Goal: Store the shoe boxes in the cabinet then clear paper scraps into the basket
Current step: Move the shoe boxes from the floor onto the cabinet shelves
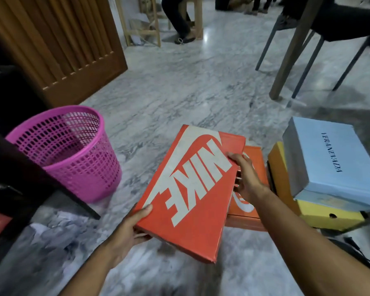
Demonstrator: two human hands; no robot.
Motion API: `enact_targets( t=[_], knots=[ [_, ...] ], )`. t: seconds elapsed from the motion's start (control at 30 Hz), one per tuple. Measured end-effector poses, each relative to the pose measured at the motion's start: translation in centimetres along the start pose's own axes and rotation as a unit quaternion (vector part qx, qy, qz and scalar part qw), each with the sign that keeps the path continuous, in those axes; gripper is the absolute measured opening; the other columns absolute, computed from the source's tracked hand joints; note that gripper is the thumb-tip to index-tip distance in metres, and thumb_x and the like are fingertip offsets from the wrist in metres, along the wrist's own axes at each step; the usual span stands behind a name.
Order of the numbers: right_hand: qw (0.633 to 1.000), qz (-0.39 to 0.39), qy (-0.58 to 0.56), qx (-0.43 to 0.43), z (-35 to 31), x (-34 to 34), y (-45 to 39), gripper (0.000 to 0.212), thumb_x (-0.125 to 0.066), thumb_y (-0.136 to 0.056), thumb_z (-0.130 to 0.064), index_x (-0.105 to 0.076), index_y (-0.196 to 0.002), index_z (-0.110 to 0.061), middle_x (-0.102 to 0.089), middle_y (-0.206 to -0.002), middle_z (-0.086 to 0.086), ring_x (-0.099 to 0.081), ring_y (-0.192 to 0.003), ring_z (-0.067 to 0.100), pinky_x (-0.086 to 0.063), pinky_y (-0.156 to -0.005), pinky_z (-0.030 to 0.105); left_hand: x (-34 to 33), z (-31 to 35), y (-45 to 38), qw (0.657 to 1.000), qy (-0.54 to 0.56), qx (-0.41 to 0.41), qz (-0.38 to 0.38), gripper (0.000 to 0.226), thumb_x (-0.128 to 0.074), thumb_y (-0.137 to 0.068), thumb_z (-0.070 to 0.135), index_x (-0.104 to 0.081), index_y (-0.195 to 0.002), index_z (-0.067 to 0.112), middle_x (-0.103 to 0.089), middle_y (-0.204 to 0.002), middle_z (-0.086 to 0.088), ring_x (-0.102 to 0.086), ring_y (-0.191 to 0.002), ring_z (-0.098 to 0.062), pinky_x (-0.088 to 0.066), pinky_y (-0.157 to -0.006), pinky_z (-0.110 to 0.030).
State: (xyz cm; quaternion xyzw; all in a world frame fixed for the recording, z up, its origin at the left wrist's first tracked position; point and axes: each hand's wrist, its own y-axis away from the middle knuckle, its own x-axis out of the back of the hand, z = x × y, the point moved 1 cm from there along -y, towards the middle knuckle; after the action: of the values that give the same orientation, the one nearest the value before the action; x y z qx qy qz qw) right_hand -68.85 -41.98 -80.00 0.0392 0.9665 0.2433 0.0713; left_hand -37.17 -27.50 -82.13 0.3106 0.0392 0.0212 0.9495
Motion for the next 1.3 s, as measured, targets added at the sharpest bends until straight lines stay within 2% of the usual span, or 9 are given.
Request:
enact_targets(
  t=[0.1,0.33,0.5,0.7,0.83,1.0,1.1,1.2,1.3],
  knots=[
    [0.997,-0.054,-0.019,0.049,-0.8,-4.3,2.0,0.066,-0.073,-0.075,-0.052,-0.056,-0.134,-0.026,-0.069,-0.091,0.003,-0.064,-0.075,0.02,-0.048,-0.059,0.03,3.9,0.4,3.5,1.0,0.012,-0.005,0.0,0.056,-0.074,-0.081,0.055,-0.065,-0.131,0.031,-0.076,-0.123,-0.006,-0.071,-0.113,-0.03,-0.048,-0.108,-0.057],
    [0.959,-0.273,0.015,0.07,-3.6,-16.3,8.9,0.085,-0.082,-0.068,-0.041,-0.054,-0.142,-0.008,-0.07,-0.116,0.02,-0.075,-0.086,0.027,-0.06,-0.073,0.035,12.3,8.5,11.6,0.976,0.078,-0.171,0.113,0.101,-0.081,-0.049,0.076,-0.052,-0.141,0.048,-0.068,-0.095,-0.006,-0.062,-0.076,-0.02,-0.052,-0.06,-0.029],
    [0.907,-0.415,0.038,0.065,-4.9,-24.6,15.8,0.067,-0.069,-0.076,-0.027,-0.055,-0.136,0.001,-0.079,-0.092,0.014,-0.077,-0.07,0.024,-0.061,-0.059,0.03,19.5,10.8,19.0,0.962,0.033,-0.223,0.154,0.085,-0.08,-0.059,0.073,-0.054,-0.137,0.051,-0.073,-0.126,-0.004,-0.07,-0.115,-0.032,-0.055,-0.098,-0.055],
    [0.856,-0.501,0.078,0.106,-3.0,-32.7,21.9,0.079,-0.074,-0.086,-0.047,-0.045,-0.154,-0.019,-0.061,-0.145,0.02,-0.062,-0.128,0.044,-0.048,-0.108,0.061,25.5,9.7,28.6,0.93,0.028,-0.235,0.282,0.057,-0.066,-0.072,0.058,-0.076,-0.113,0.021,-0.081,-0.103,-0.002,-0.076,-0.1,-0.021,-0.057,-0.094,-0.037],
    [0.857,-0.491,0.091,0.129,-1.8,-36.5,25.0,0.116,-0.083,-0.055,-0.077,-0.042,-0.154,-0.034,-0.07,-0.137,0.009,-0.07,-0.12,0.027,-0.049,-0.107,0.052,29.8,8.7,35.0,0.856,0.089,-0.277,0.427,0.069,-0.06,-0.064,0.07,-0.078,-0.109,0.021,-0.08,-0.107,-0.008,-0.073,-0.104,-0.035,-0.05,-0.103,-0.059],
    [0.874,-0.471,-0.113,0.039,0.7,-39.2,28.3,0.084,-0.071,-0.079,-0.062,-0.054,-0.15,-0.02,-0.063,-0.143,0.021,-0.075,-0.106,0.029,-0.064,-0.079,0.043,31.8,10.5,41.1,0.759,0.198,-0.364,0.503,0.066,-0.057,-0.064,0.07,-0.074,-0.111,0.026,-0.076,-0.117,0.0,-0.066,-0.11,-0.021,-0.048,-0.097,-0.04],
    [0.86,-0.475,-0.188,0.009,2.4,-41.5,31.2,0.057,-0.044,-0.1,-0.062,-0.066,-0.138,-0.026,-0.063,-0.145,0.014,-0.066,-0.126,0.036,-0.051,-0.101,0.064,32.5,12.8,43.4,0.705,0.225,-0.409,0.534,0.042,-0.059,-0.08,0.061,-0.072,-0.101,0.026,-0.079,-0.104,0.007,-0.07,-0.093,-0.01,-0.05,-0.081,-0.031],
    [0.87,-0.452,-0.192,0.052,1.8,-44.5,34.9,0.051,-0.054,-0.094,-0.058,-0.071,-0.128,-0.024,-0.071,-0.136,0.009,-0.064,-0.129,0.035,-0.05,-0.104,0.061,33.5,14.3,45.3,0.595,0.256,-0.468,0.601,0.016,-0.061,-0.094,0.038,-0.067,-0.091,0.023,-0.074,-0.078,0.018,-0.068,-0.072,0.001,-0.052,-0.07,-0.023],
    [0.844,-0.51,-0.11,0.127,0.4,-47.6,38.5,0.078,-0.08,-0.073,-0.056,-0.057,-0.144,-0.032,-0.07,-0.138,0.0,-0.067,-0.127,0.026,-0.057,-0.101,0.053,34.9,14.9,46.6,0.486,0.303,-0.497,0.652,0.044,-0.072,-0.072,0.051,-0.065,-0.106,0.024,-0.074,-0.095,0.007,-0.07,-0.089,-0.014,-0.057,-0.082,-0.044]
  ],
)
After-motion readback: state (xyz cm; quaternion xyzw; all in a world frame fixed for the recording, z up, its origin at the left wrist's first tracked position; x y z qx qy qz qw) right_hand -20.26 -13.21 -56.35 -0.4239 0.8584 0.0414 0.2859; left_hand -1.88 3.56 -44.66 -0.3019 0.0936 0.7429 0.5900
